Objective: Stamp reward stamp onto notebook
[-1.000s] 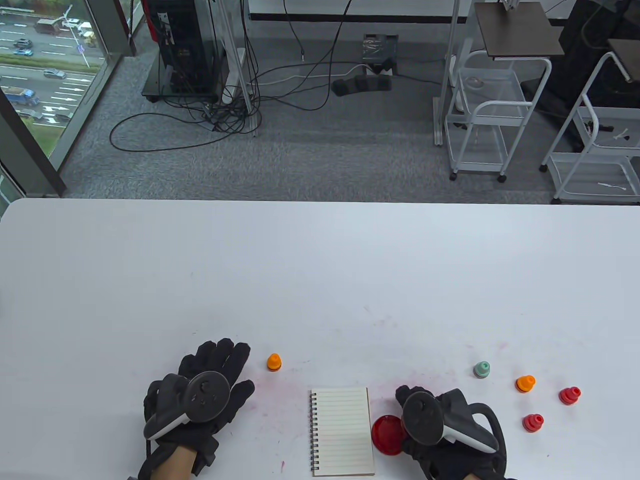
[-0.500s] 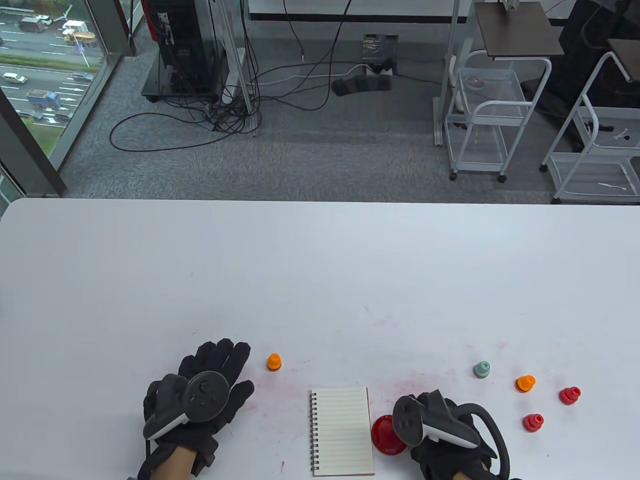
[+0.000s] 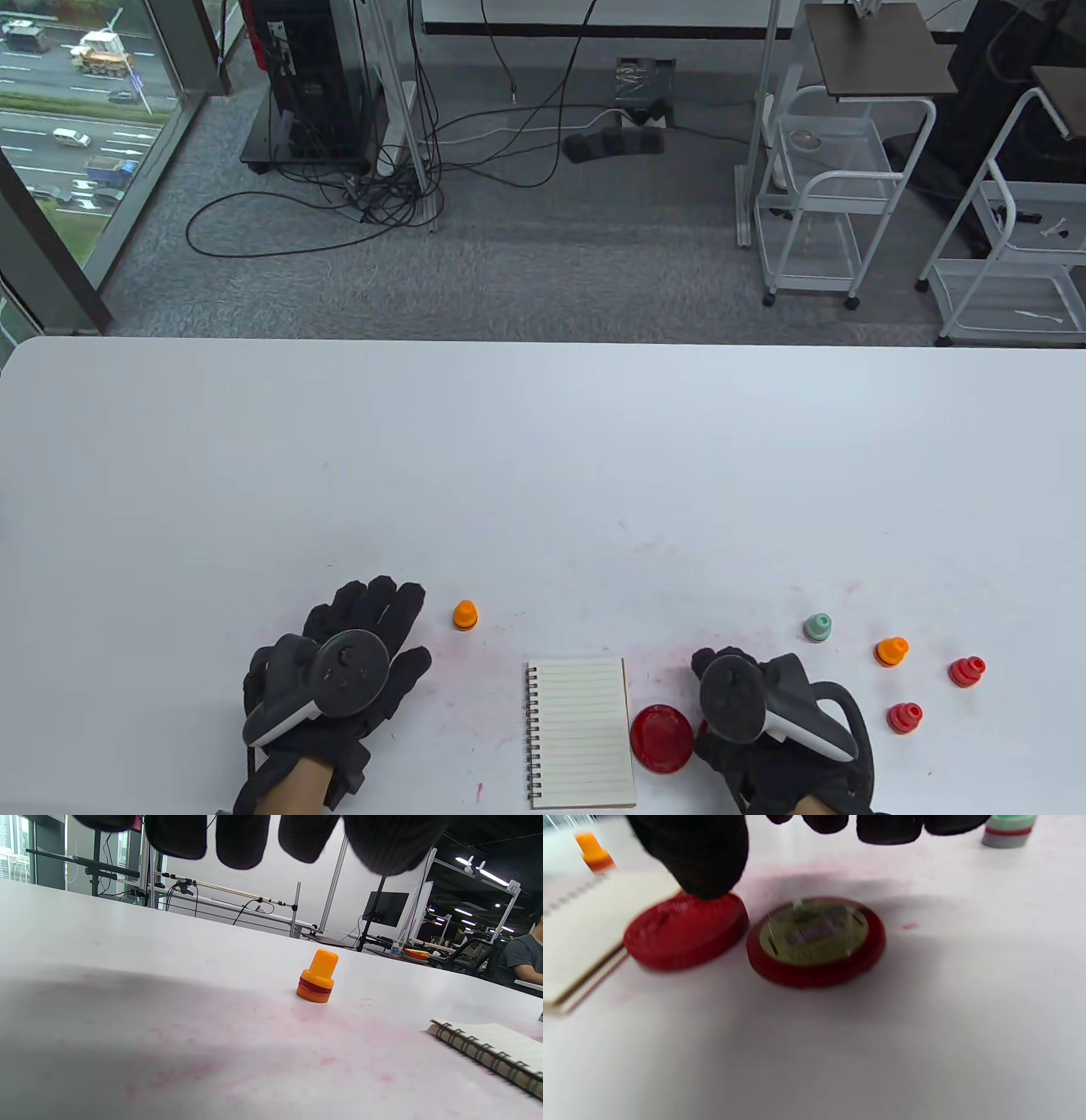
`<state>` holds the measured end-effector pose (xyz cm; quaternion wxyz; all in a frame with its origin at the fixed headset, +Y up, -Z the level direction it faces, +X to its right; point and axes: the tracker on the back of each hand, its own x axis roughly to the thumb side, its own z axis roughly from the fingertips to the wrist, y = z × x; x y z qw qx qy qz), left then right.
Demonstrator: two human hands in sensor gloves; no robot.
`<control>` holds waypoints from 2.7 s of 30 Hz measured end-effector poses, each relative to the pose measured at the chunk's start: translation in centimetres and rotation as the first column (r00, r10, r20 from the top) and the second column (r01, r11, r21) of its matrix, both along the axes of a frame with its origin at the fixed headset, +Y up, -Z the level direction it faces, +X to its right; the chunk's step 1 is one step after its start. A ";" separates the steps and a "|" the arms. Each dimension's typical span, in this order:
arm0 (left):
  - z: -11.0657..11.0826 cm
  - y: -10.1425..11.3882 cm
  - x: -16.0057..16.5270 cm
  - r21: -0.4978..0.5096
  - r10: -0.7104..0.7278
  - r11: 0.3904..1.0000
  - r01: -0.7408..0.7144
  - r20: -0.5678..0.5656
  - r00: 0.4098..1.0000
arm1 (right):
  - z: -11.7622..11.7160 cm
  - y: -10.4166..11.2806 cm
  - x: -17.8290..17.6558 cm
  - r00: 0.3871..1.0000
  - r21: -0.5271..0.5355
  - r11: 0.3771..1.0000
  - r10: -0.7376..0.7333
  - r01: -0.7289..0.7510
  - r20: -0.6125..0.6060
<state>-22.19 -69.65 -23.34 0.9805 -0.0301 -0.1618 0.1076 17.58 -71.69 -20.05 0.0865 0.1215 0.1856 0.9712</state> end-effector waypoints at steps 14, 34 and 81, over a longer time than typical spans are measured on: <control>0.0 -0.3 0.3 -0.029 -0.012 1.000 0.012 0.002 1.000 | 0.0 1.9 2.0 0.975 0.274 0.938 -0.224 0.213 0.010; -3.5 -1.9 5.1 -0.099 -0.153 0.983 0.157 0.049 0.987 | 0.0 2.4 1.8 0.969 0.309 0.923 -0.246 0.231 0.010; 0.6 1.1 8.1 -0.045 0.034 0.999 -0.029 0.105 0.994 | 1.0 2.6 -1.5 0.973 0.300 0.928 -0.190 0.221 -0.130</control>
